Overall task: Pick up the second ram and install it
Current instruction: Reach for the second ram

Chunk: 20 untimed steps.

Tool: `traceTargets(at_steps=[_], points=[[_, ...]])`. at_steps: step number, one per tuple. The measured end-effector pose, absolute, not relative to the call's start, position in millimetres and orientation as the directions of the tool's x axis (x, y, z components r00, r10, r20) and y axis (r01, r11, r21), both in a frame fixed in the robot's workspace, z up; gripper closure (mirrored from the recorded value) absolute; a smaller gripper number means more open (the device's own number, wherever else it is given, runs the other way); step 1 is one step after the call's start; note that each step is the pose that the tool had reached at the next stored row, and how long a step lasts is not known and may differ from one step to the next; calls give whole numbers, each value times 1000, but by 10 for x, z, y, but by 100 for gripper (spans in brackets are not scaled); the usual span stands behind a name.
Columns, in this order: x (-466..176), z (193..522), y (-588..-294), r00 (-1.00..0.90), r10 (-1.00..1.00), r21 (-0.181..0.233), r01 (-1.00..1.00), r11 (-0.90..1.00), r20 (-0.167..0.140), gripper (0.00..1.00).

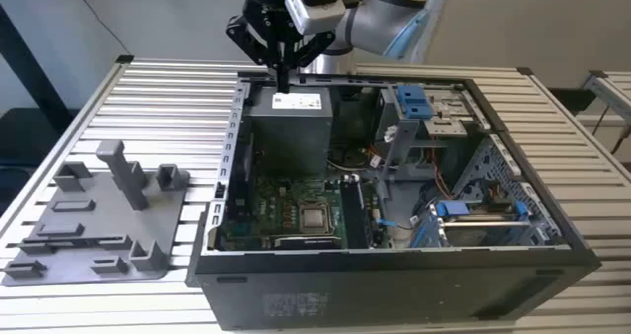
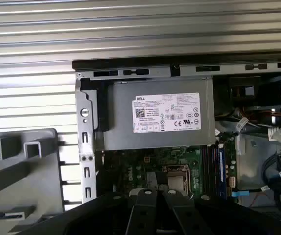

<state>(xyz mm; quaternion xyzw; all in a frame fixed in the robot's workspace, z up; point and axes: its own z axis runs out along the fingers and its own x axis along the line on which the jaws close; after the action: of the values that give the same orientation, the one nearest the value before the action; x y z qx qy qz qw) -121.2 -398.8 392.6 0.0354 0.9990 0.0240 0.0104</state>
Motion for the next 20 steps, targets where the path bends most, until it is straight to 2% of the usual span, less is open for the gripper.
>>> traceTargets(at_steps=[20], points=[[-1211,3926,-3991,-997,71,43,70,997,-18,89]])
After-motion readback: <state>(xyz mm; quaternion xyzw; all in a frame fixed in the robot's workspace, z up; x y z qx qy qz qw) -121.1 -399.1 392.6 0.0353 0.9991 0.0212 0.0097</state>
